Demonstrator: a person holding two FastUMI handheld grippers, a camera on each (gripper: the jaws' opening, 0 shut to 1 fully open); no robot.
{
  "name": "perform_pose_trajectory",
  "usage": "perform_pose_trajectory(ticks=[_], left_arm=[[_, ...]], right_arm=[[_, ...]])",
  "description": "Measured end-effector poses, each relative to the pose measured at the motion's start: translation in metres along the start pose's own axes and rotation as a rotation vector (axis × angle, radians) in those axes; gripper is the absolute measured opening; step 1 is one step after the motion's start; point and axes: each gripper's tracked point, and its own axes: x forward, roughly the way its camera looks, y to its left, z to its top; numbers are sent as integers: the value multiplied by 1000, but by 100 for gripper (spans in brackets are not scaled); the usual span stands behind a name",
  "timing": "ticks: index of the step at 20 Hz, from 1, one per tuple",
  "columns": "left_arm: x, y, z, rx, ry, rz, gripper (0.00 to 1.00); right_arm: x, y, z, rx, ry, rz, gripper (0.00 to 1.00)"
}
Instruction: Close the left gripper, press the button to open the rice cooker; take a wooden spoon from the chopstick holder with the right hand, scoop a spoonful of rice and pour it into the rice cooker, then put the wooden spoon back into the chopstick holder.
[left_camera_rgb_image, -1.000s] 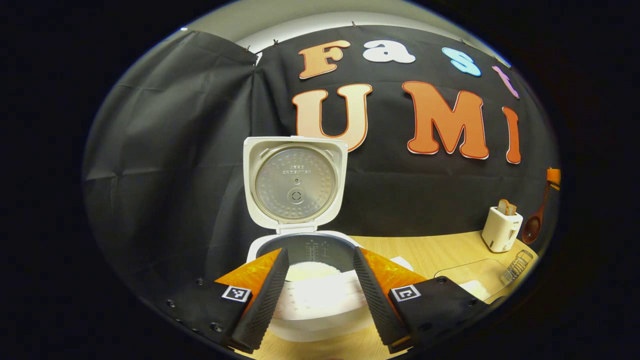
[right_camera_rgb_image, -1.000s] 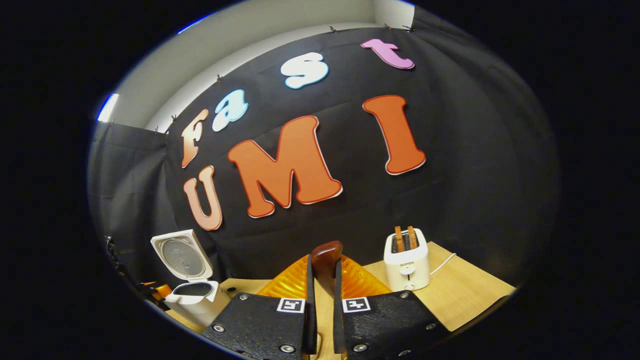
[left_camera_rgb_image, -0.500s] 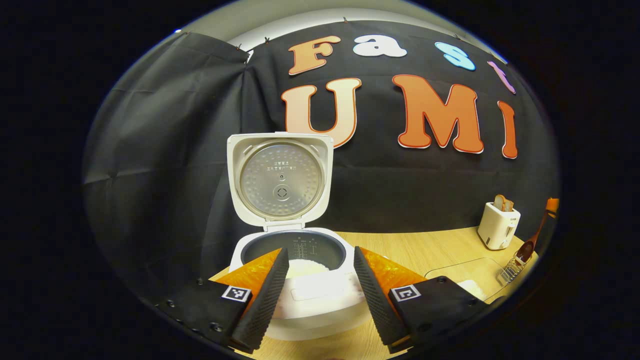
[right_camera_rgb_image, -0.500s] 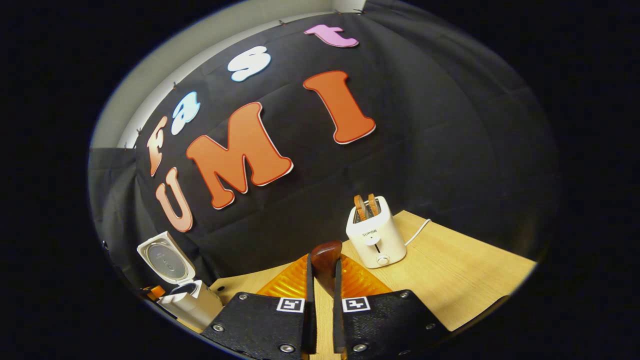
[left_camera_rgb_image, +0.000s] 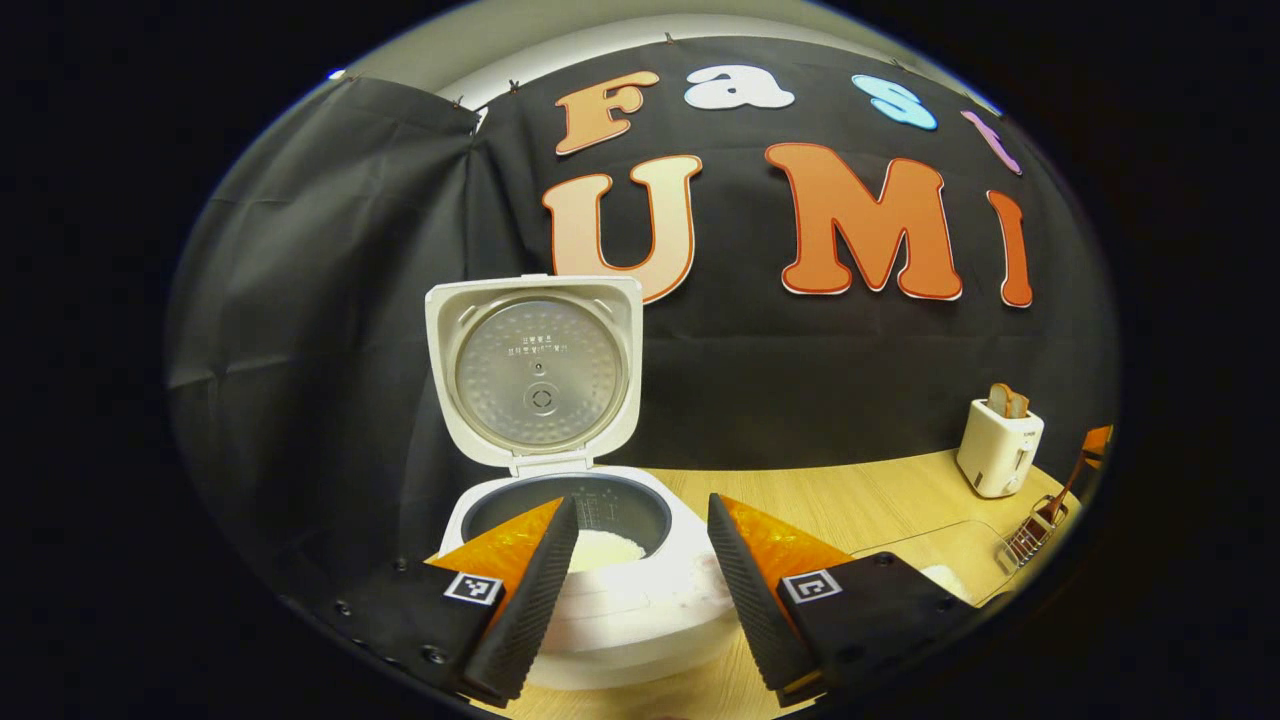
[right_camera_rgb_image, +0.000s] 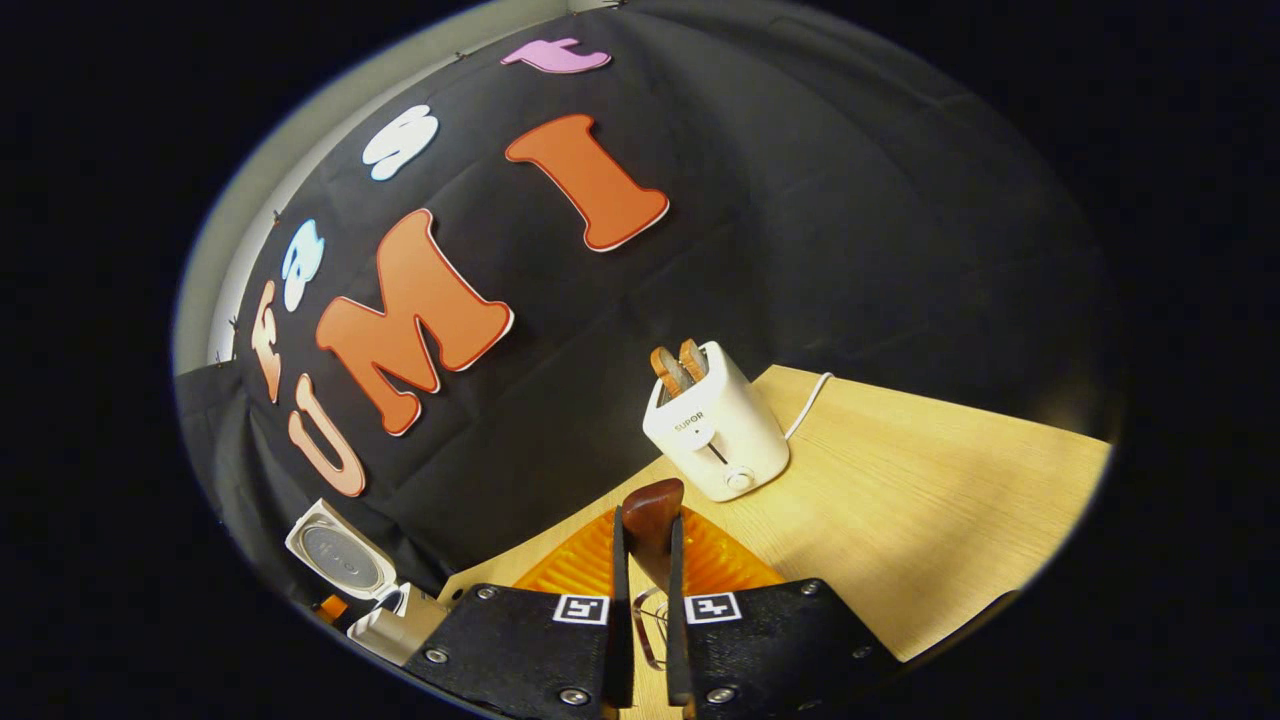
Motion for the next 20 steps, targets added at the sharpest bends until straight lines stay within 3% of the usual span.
perform_pose_trajectory(ticks=[6,7,11,16,20], left_arm=[[15,2,38,29,-67,22,86],[17,1,49,40,-95,18,86],[28,15,83,10,-120,41,86],[45,47,127,12,-153,104,84],[67,81,158,22,-153,156,88]], right_arm=[[-1,-3,-1,-12,8,9,23],[-3,-7,-1,-35,15,-3,31],[-13,-17,3,-107,39,-45,45],[-34,-18,44,-308,-85,-99,62],[-58,2,77,-414,-165,-97,75]])
